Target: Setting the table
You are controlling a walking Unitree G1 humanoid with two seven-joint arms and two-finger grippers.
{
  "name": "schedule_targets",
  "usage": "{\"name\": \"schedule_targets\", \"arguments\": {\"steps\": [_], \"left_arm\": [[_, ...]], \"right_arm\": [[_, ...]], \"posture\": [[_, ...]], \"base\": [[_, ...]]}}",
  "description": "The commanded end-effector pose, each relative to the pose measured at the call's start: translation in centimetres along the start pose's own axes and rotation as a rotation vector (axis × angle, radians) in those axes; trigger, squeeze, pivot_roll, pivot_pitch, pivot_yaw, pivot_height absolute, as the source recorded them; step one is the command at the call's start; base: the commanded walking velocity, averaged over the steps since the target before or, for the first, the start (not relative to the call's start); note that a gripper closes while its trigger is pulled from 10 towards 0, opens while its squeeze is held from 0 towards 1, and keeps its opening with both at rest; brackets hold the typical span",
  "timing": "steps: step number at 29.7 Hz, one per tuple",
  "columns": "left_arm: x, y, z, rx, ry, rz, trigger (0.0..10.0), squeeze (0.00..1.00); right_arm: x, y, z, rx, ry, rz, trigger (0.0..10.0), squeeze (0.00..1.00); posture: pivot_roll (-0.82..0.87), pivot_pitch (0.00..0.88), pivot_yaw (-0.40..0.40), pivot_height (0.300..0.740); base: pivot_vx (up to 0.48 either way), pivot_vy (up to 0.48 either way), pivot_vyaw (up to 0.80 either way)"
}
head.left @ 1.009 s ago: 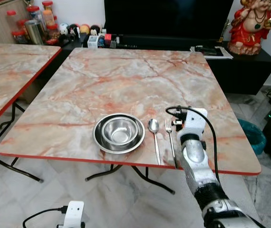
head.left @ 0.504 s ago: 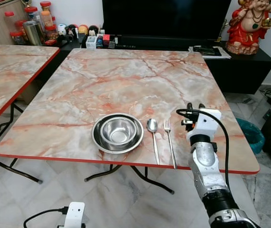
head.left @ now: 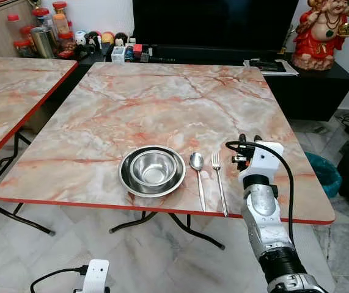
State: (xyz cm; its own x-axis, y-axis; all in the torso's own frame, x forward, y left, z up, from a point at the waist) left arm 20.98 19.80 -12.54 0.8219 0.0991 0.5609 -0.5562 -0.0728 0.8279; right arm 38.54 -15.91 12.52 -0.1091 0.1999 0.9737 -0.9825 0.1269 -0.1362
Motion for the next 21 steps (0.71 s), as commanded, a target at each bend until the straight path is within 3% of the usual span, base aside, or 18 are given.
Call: {"name": "schedule_targets", "arguments": {"steps": [1,21], "left_arm": [[0.09,-0.01,-0.32,0.007,-0.013,-0.003,10.0,0.00],[-0.03,0.05,-0.89,0.024,0.007,-0.006,10.0,0.00]], "right_arm": [[0.84,-0.24,0.10,-0.009,-0.017,0.019,10.0,0.00],[0.71,-0.40,-0.30,-0.012,-0.031,-0.005,10.0,0.00]], "posture": [[-0.01,0.000,-0.003,0.736],[0.00,0.000,0.010,0.736]], "base": [[0.000,0.255,0.00],[0.000,0.359,0.00]]}}
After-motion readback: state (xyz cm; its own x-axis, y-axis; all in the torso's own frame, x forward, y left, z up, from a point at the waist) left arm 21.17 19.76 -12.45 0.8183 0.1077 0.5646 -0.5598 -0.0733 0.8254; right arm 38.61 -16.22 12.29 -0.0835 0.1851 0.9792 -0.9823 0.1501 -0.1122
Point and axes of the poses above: a point about 5 cm out from each wrist's last joint towards the gripper, its own y axis pointing back from the gripper into the wrist, its own x axis along the axis of the wrist's last joint, z = x × y, the point moved 5 cm from there along -y, pointing out of the wrist towards the gripper, and after that the axes turned 10 degrees about y, right-handed, at the moved point
